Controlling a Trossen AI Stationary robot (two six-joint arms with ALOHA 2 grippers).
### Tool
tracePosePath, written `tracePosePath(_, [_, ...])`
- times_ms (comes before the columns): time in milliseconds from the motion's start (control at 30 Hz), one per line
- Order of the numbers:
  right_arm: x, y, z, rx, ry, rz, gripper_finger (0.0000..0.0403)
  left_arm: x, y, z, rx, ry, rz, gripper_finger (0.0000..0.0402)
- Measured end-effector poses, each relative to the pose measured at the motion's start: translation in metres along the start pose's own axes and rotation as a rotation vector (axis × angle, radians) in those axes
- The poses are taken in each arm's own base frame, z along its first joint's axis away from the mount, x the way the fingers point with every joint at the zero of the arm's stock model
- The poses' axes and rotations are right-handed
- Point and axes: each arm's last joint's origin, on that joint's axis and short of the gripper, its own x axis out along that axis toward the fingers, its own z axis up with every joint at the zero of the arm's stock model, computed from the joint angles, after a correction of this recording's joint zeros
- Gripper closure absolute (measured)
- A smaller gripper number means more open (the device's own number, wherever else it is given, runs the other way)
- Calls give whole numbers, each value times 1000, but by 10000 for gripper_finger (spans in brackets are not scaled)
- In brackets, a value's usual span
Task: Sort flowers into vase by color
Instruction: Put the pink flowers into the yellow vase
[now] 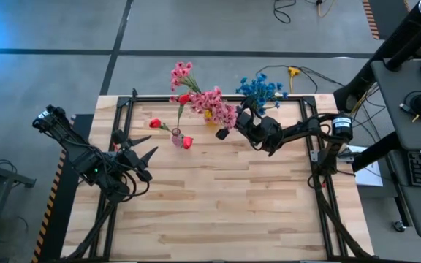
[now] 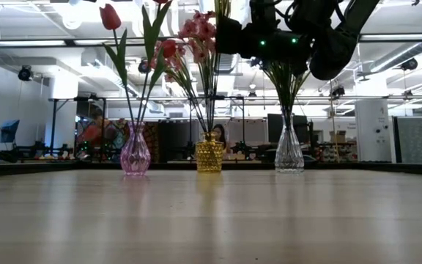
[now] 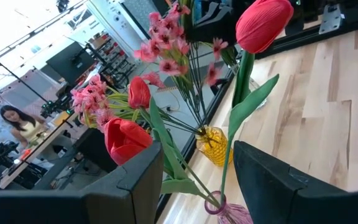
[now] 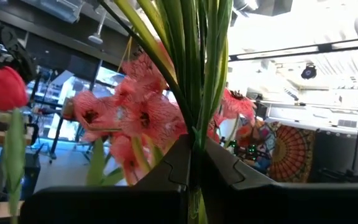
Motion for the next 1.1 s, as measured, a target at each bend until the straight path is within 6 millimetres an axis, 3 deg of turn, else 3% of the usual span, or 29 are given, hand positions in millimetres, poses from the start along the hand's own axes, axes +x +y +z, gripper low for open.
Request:
tracePosePath(267, [1, -1, 0, 12, -15, 14, 390, 0, 0, 0, 0, -1, 2, 224])
tracePosePath(667, [19, 3, 4, -3, 44, 33, 390, 0, 0, 0, -2, -9, 17, 224])
tracePosePath(1100, [21, 3, 3, -22, 67, 13, 390, 0, 0, 0, -2, -9, 18, 224])
